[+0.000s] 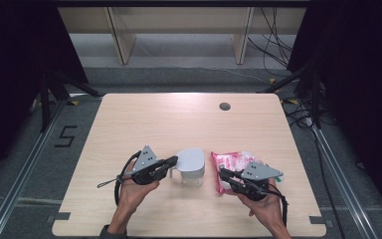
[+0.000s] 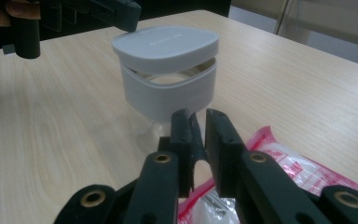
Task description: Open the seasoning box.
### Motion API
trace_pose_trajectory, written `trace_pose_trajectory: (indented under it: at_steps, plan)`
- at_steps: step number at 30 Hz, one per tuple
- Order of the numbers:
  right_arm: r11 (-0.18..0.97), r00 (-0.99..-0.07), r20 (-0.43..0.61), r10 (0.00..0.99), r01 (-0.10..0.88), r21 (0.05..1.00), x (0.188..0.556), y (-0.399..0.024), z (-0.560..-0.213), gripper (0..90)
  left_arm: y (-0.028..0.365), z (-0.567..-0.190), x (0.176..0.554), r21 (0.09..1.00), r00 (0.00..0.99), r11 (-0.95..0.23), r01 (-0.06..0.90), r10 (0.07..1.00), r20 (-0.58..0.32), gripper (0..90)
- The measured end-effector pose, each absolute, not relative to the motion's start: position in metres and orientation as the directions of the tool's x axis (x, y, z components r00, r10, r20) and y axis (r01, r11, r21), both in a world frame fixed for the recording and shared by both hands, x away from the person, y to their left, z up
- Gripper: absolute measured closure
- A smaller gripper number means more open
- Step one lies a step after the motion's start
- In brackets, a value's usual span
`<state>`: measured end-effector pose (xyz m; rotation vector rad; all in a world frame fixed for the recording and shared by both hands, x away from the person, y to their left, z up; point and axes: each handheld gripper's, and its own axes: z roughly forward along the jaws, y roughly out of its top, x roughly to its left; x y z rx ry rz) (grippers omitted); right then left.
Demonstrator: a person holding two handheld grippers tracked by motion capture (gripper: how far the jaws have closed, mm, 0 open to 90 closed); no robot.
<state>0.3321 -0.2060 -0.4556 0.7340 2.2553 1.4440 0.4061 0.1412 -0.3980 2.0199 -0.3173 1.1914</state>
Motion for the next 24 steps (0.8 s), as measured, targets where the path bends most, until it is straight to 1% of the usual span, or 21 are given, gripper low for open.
trace_pose_trajectory:
  at_steps: [1, 3, 4, 5, 6, 8, 10, 12, 13, 14, 15, 19, 20, 21, 24]
  plan:
    - [0.333, -0.798, -0.007, 0.602, 0.244, 0.911, 0.334, -0.202, -0.455, 85.4, 0.141, -0.398, 0.406, 0.487, 0.543, -0.681, -0.547, 0.155, 0.826, 89.0]
    - [0.344, -0.807, -0.023, 0.590, 0.225, 0.912, 0.339, -0.198, -0.457, 87.2, 0.141, -0.400, 0.405, 0.518, 0.586, -0.681, -0.518, 0.158, 0.795, 88.9]
    - [0.344, -0.807, -0.023, 0.590, 0.225, 0.912, 0.339, -0.198, -0.457, 87.2, 0.141, -0.400, 0.405, 0.518, 0.586, -0.681, -0.518, 0.158, 0.795, 88.9]
    - [0.345, -0.806, -0.020, 0.592, 0.231, 0.910, 0.341, -0.195, -0.458, 87.7, 0.142, -0.402, 0.403, 0.536, 0.600, -0.691, -0.485, 0.182, 0.779, 88.9]
    - [0.337, -0.805, 0.000, 0.593, 0.248, 0.908, 0.341, -0.192, -0.459, 88.3, 0.144, -0.407, 0.400, 0.588, 0.607, -0.676, -0.444, 0.255, 0.752, 88.9]
    - [0.352, -0.817, -0.017, 0.577, 0.230, 0.907, 0.344, -0.191, -0.459, 88.5, 0.144, -0.408, 0.400, 0.600, 0.608, -0.672, -0.434, 0.273, 0.745, 89.0]
    - [0.357, -0.819, -0.029, 0.572, 0.217, 0.908, 0.345, -0.184, -0.457, 89.4, 0.145, -0.407, 0.400, 0.584, 0.588, -0.676, -0.449, 0.268, 0.763, 88.9]
    - [0.358, -0.817, -0.023, 0.577, 0.228, 0.905, 0.345, -0.182, -0.456, 89.4, 0.145, -0.403, 0.401, 0.544, 0.552, -0.684, -0.485, 0.243, 0.798, 89.0]
    - [0.366, -0.826, -0.036, 0.563, 0.209, 0.907, 0.347, -0.179, -0.454, 89.4, 0.145, -0.401, 0.403, 0.517, 0.529, -0.688, -0.510, 0.223, 0.819, 88.9]
    - [0.371, -0.827, -0.048, 0.559, 0.198, 0.907, 0.348, -0.177, -0.453, 89.7, 0.124, -0.446, 0.359, 0.942, 0.756, -0.249, 0.223, 0.654, -0.006, 88.9]
    - [0.369, -0.827, -0.042, 0.561, 0.204, 0.907, 0.348, -0.176, -0.452, 89.8, 0.122, -0.448, 0.356, 0.939, 0.748, -0.221, 0.265, 0.662, -0.055, 88.9]
    - [0.370, -0.831, -0.029, 0.556, 0.216, 0.904, 0.349, -0.173, -0.451, 89.9, 0.123, -0.448, 0.356, 0.938, 0.748, -0.226, 0.264, 0.661, -0.051, 88.9]
    - [0.355, -0.820, -0.014, 0.572, 0.232, 0.906, 0.347, -0.171, -0.452, 89.9, 0.123, -0.448, 0.357, 0.938, 0.747, -0.224, 0.264, 0.662, -0.052, 88.9]
    - [0.370, -0.828, -0.037, 0.559, 0.210, 0.905, 0.350, -0.173, -0.451, 89.9, 0.124, -0.448, 0.357, 0.939, 0.753, -0.227, 0.257, 0.657, -0.047, 88.8]
    - [0.363, -0.834, -0.032, 0.551, 0.205, 0.909, 0.351, -0.170, -0.451, 89.9, 0.124, -0.448, 0.358, 0.939, 0.749, -0.225, 0.260, 0.661, -0.049, 88.9]
